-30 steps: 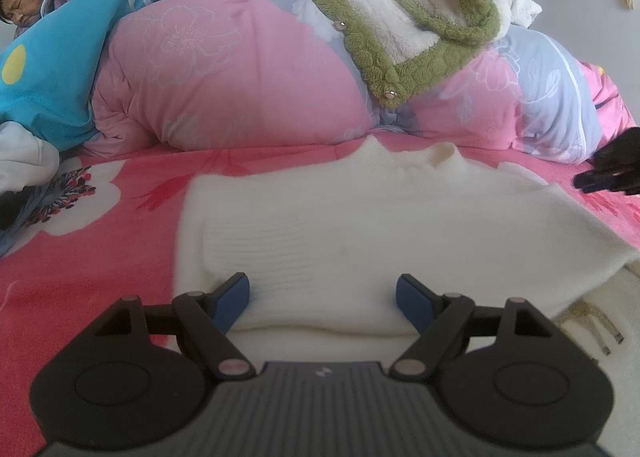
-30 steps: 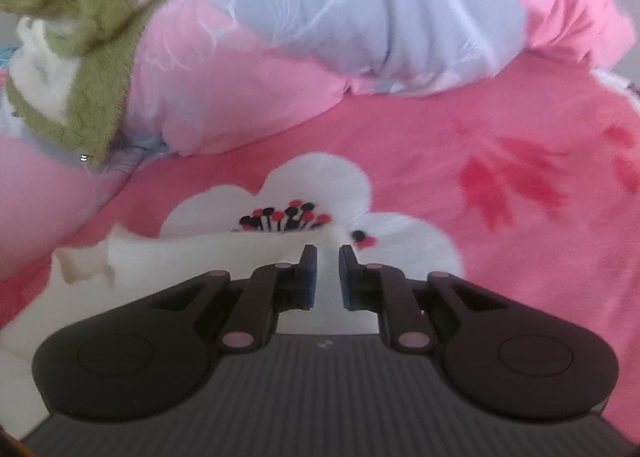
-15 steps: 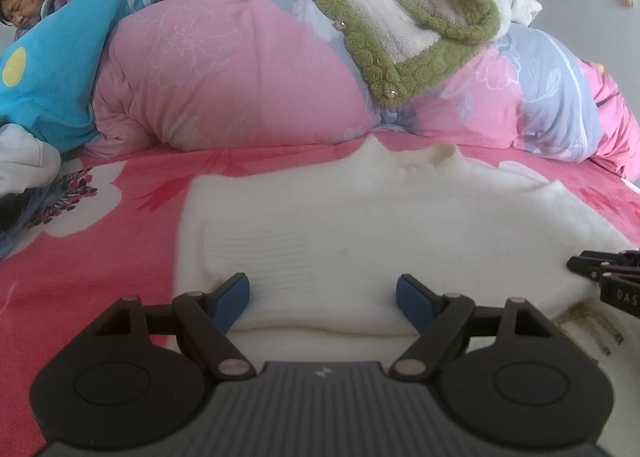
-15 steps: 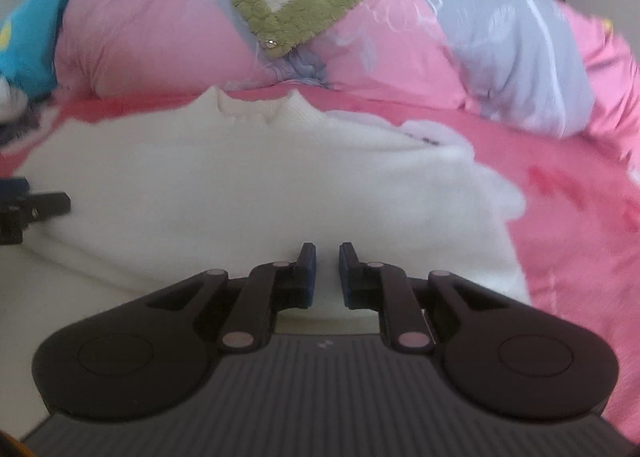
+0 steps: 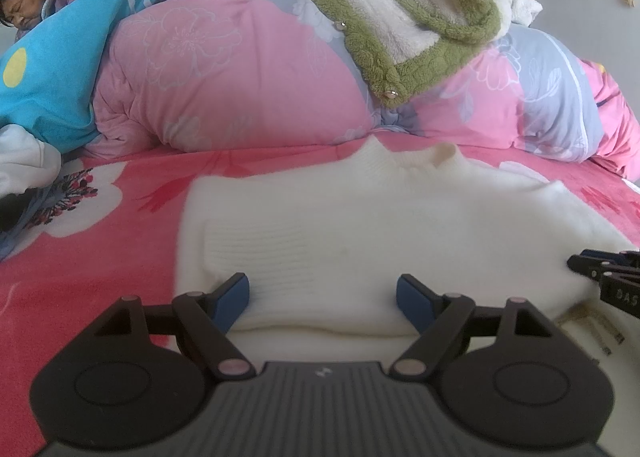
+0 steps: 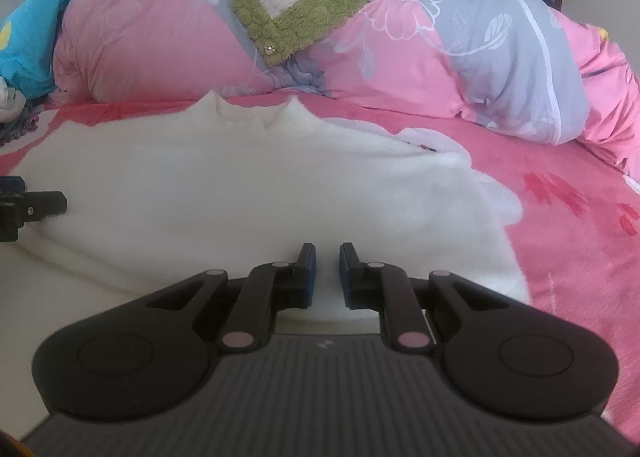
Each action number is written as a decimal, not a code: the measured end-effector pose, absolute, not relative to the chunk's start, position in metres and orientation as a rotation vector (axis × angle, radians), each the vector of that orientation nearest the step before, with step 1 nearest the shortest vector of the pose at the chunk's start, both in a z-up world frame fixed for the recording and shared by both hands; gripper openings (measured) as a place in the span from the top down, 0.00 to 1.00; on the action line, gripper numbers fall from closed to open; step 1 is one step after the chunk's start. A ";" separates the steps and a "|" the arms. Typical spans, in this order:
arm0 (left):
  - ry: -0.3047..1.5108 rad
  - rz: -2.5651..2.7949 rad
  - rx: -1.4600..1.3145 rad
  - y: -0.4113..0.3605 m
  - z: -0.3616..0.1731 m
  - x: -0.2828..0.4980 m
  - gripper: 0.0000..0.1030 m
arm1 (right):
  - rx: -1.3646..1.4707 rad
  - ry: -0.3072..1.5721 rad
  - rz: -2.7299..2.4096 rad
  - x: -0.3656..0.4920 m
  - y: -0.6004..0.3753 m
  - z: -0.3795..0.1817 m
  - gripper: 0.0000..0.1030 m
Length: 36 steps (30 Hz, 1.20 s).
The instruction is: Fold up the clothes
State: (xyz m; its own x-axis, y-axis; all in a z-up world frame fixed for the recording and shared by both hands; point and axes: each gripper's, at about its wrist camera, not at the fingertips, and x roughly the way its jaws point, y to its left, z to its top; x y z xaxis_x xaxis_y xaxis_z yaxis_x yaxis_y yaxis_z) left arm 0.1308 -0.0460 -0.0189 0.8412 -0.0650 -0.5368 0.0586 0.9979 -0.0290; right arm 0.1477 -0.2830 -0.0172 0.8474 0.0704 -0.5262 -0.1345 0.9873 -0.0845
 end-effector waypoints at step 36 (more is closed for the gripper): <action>0.562 -0.058 0.025 -0.052 -0.021 0.130 0.13 | 0.026 0.531 0.287 0.139 -0.297 -0.008 0.01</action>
